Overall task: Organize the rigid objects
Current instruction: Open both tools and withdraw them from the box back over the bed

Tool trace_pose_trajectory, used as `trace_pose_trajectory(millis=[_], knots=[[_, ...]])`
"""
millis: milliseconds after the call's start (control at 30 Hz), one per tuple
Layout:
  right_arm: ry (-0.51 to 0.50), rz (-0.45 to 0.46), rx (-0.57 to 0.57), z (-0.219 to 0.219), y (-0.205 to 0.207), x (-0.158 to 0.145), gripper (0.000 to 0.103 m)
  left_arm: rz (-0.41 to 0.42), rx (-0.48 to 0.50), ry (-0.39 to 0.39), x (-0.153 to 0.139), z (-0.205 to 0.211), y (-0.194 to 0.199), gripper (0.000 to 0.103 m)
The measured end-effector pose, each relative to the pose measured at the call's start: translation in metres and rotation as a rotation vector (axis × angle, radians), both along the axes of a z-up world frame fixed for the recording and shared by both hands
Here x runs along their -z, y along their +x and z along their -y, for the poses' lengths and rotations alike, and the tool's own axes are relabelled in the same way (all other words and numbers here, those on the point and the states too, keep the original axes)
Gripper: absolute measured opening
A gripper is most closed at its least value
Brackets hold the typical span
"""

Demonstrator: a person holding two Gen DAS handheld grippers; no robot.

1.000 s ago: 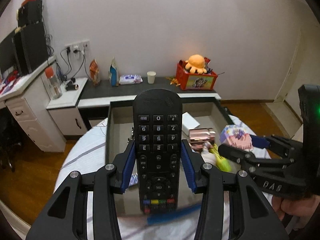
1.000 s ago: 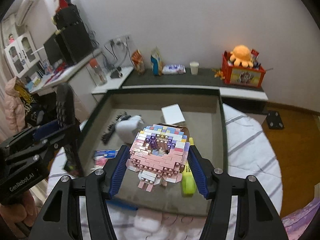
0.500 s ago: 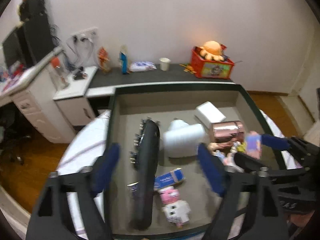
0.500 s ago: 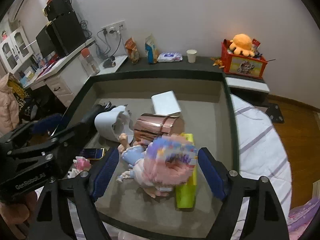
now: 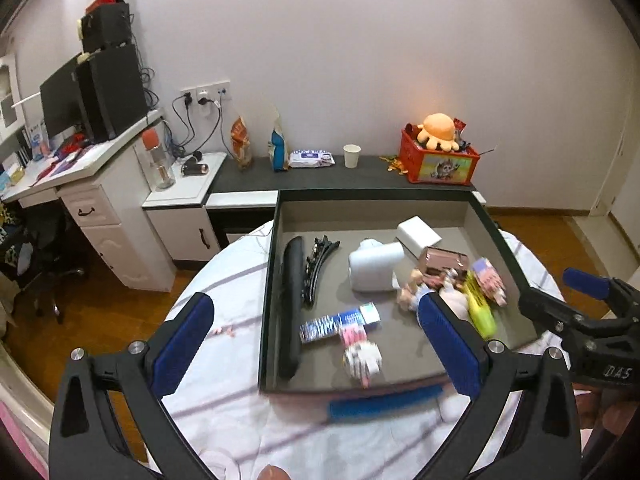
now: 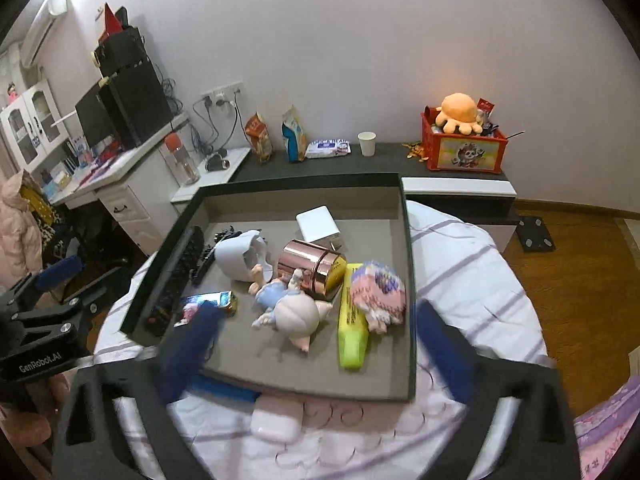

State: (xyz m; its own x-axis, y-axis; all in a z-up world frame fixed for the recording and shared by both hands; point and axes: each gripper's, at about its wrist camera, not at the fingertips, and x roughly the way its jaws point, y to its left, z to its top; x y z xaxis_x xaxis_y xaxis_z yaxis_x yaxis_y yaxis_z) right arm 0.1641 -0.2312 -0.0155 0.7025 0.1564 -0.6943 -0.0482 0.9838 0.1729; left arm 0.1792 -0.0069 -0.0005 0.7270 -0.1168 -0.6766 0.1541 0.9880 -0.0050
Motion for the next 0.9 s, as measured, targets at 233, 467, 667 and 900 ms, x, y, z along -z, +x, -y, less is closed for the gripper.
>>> trace_pose_trajectory(millis=[233, 467, 667, 900], knots=[[0.022, 0.034, -0.01, 0.002, -0.054, -0.01, 0.103, 0.024, 0.007, -0.005, -0.013, -0.007, -0.054, 0.103], [0.042, 0.022, -0.008, -0.001, -0.108, 0.0, 0.103, 0.022, -0.013, -0.008, -0.008, -0.014, -0.1, 0.103], [0.04, -0.006, -0.011, -0.005, -0.142, 0.013, 0.103, -0.014, -0.027, -0.031, 0.006, -0.018, -0.137, 0.103], [0.012, -0.017, -0.002, -0.013, -0.167, 0.016, 0.103, -0.067, -0.04, -0.048, 0.028, -0.017, -0.167, 0.103]])
